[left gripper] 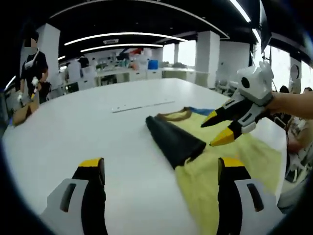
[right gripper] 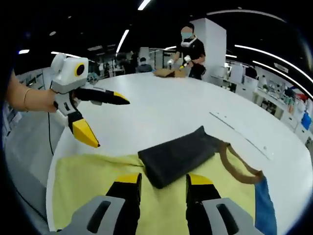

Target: Fold the garment on the visible template until the final outline fits inside the template.

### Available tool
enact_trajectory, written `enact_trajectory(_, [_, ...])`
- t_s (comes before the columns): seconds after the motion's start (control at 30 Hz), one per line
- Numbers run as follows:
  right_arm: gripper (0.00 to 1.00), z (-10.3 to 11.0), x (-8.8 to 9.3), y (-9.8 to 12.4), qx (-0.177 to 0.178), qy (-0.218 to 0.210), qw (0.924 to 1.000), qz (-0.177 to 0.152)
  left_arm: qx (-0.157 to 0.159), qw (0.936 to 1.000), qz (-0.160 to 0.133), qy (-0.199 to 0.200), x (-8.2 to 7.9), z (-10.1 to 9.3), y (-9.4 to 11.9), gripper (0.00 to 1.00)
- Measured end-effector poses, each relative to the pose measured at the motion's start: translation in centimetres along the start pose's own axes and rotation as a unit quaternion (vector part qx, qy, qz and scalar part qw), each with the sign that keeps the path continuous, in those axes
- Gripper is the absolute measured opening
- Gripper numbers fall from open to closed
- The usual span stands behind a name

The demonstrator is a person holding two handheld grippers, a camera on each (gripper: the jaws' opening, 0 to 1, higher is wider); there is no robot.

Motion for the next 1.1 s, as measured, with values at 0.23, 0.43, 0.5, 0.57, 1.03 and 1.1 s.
enact_trajectory(0.23, [0.17, 0.0, 1.0, -1.5, 0.007, 0.022, 0.9995, 0.021, -0.008, 0.9999, 0.004, 0.008, 0.5, 0.8, 0.3, 0.91])
enact_trajectory(0.43, [0.04, -0.3, 0.9, -1.8, 0.016, 0.024, 0.9994, 0.018, -0.013, 0.9998, 0.009, 0.014, 1.1, 1.0, 0.5, 0.88])
enact_trajectory(0.5, [0.0, -0.3, 0.9, -1.8, 0.017, 0.028, 0.9993, 0.021, -0.013, 0.9997, 0.011, 0.016, 1.2, 1.0, 0.5, 0.87])
enact_trajectory(0.57, [0.0, -0.2, 0.9, -1.8, 0.014, 0.027, 0.9993, 0.022, -0.013, 0.9997, 0.012, 0.016, 1.3, 1.0, 0.5, 0.85])
enact_trajectory(1.03, [0.0, -1.9, -1.9, 0.7, 0.059, -0.022, 0.9974, -0.035, -0.01, 0.9998, 0.016, 0.002, 1.0, 0.6, 0.0, 0.75])
enact_trajectory(1.1, [0.0, -2.2, -2.1, 1.0, 0.068, -0.04, 0.9959, -0.045, -0.013, 0.9998, 0.018, 0.003, 1.1, 0.7, 0.0, 0.73])
Point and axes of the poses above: the point that each gripper's makers call its tool centre point, and the gripper's own axes: y roughly backward along the fingers, z roughly to its left, x roughly out of its underside, the point moved 2 cm from there along y, roughly backward along the fingers, and after that the axes turned 2 degrees about z, right-handed, at the moved point
